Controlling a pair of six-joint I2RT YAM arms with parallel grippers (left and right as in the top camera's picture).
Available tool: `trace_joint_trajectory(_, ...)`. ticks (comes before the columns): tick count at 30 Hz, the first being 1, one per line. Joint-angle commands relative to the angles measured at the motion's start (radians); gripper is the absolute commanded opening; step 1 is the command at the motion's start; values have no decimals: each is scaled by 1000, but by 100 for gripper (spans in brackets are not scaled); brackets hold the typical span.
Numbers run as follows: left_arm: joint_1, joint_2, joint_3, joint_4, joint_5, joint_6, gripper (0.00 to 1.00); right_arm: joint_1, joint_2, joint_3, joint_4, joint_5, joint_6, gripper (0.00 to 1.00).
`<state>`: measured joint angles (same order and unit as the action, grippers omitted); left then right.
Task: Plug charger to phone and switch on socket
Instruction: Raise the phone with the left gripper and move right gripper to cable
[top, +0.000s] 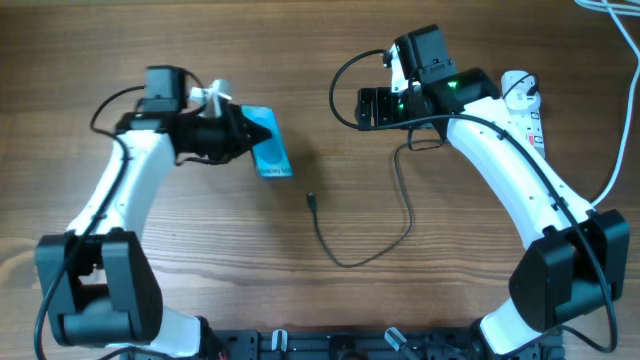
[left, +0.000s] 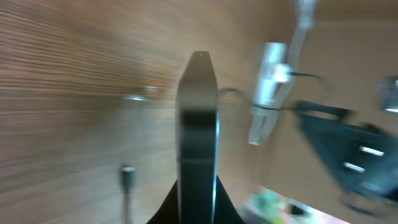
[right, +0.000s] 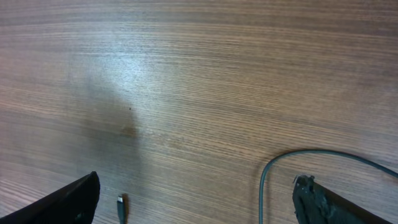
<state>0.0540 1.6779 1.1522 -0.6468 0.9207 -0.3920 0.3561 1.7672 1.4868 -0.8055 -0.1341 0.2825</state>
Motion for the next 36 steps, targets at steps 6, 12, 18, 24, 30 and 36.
trace_joint_trajectory(6,159,-19,18,-12,305,64,4,19,24,-6,23,-265,91,83)
trace_joint_trajectory(12,193,-19,18,-10,284,74,4,107,26,-7,-13,-186,85,37)
trace_joint_trajectory(18,218,-19,18,-11,233,74,4,233,26,-8,-31,-87,93,9)
trace_joint_trajectory(24,249,-19,18,-11,226,74,4,351,40,-8,-39,49,174,4)
trace_joint_trajectory(30,345,-19,18,-11,204,75,4,442,112,-8,-31,97,216,12)
trace_joint_trajectory(36,411,-15,6,-35,204,127,4,496,239,-8,-26,168,217,40)
